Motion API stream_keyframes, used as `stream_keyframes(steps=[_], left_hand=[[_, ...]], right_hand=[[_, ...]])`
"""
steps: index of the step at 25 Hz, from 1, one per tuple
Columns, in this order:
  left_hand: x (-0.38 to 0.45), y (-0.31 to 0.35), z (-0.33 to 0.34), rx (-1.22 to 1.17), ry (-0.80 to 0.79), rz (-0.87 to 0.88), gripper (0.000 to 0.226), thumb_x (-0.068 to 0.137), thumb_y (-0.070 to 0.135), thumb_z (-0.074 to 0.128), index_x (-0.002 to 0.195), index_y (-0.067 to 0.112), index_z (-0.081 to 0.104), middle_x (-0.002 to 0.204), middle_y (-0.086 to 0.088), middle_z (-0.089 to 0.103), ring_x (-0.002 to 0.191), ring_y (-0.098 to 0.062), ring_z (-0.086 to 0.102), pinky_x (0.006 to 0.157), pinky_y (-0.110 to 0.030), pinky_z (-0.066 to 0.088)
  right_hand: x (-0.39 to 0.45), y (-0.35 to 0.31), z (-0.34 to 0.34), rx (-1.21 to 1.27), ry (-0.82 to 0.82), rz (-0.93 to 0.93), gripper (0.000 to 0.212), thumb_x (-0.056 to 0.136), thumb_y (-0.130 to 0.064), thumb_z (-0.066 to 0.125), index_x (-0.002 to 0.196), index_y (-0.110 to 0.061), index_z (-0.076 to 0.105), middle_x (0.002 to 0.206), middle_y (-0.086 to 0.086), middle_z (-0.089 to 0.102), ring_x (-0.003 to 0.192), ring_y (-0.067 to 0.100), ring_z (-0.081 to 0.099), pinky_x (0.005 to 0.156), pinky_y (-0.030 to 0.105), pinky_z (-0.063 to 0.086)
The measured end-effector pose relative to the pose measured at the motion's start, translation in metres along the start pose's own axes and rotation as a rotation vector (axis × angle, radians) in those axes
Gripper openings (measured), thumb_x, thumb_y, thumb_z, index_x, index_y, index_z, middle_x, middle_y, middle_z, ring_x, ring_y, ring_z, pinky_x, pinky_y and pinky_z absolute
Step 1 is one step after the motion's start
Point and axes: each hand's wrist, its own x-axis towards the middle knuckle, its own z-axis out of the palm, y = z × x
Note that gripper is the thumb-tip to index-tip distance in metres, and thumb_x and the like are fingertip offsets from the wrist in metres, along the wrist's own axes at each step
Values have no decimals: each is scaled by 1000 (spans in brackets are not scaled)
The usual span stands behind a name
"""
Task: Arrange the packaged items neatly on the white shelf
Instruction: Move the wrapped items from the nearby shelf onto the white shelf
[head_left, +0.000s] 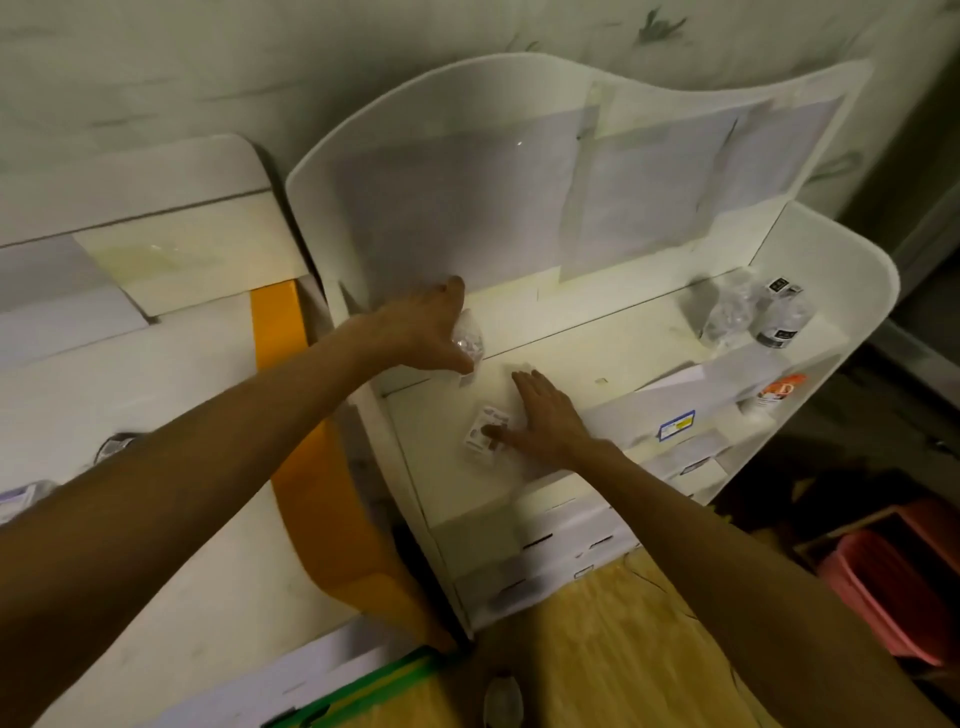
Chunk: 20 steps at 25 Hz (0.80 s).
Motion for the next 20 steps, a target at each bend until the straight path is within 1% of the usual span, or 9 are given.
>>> stream_keyframes(steps=[2, 4, 6, 8, 11, 13, 15, 18, 20], left_hand=[[18, 15, 1, 28, -55, 37, 94, 74, 53, 79, 141, 10, 28, 123, -10, 54, 98, -22, 54, 79, -34, 50], [39, 32, 5, 34, -90, 61, 96, 74, 56, 77, 142, 7, 29, 124, -10, 56, 95, -22, 53, 74, -33, 46], [62, 51, 15, 20, -107, 68, 91, 72, 60, 76, 137, 10, 35, 123, -8, 57, 97, -23, 55, 75, -36, 49], [83, 70, 28, -29, -129, 58, 83, 72, 57, 77, 131, 13, 41, 121, -7, 58, 97, -25, 56, 76, -37, 50], [111, 109, 54, -108, -147, 39, 75, 73, 53, 79, 127, 16, 43, 120, -6, 59, 100, -28, 60, 81, -38, 53], [128, 130, 71, -152, -145, 25, 74, 73, 55, 79, 127, 17, 44, 121, -5, 61, 101, -28, 61, 81, -37, 53], [140, 141, 86, -191, -134, 14, 74, 73, 57, 78, 128, 20, 45, 124, -5, 62, 102, -28, 61, 82, -37, 52], [152, 162, 100, -287, -50, -49, 78, 74, 63, 75, 134, 23, 44, 131, -4, 59, 105, -28, 62, 87, -40, 53], [157, 175, 106, -317, -5, -84, 81, 76, 62, 74, 139, 23, 41, 137, -4, 56, 110, -28, 61, 90, -41, 53]], right_hand=[[4, 25, -13, -8, 43, 47, 99, 89, -72, 50, 160, -14, 11, 168, 5, 11, 154, 23, 7, 123, 43, 12], [4, 52, -26, -32, 85, 86, 90, 95, -66, 45, 160, -13, 12, 168, 7, 12, 154, 26, 9, 123, 46, 14], [0, 79, -39, -82, 112, 114, 83, 99, -61, 42, 159, -11, 14, 167, 8, 13, 154, 27, 10, 123, 46, 14], [-5, 106, -54, -113, 112, 132, 80, 100, -57, 43, 158, -9, 16, 166, 9, 16, 154, 28, 10, 122, 47, 16], [-12, 151, -74, -150, 110, 162, 76, 101, -54, 44, 157, -8, 19, 165, 11, 20, 153, 30, 12, 120, 48, 19], [-15, 181, -84, -157, 93, 182, 73, 102, -51, 43, 157, -9, 20, 165, 10, 20, 154, 29, 11, 120, 46, 19], [-16, 203, -91, -176, 104, 159, 68, 104, -47, 41, 157, -9, 21, 165, 10, 21, 153, 28, 11, 120, 45, 19], [-15, 239, -100, -171, 113, 122, 65, 105, -42, 41, 156, -7, 24, 164, 11, 23, 153, 28, 14, 119, 43, 19], [-13, 257, -98, -173, 106, 106, 65, 105, -43, 39, 157, -7, 23, 164, 12, 22, 153, 28, 14, 121, 42, 18]])
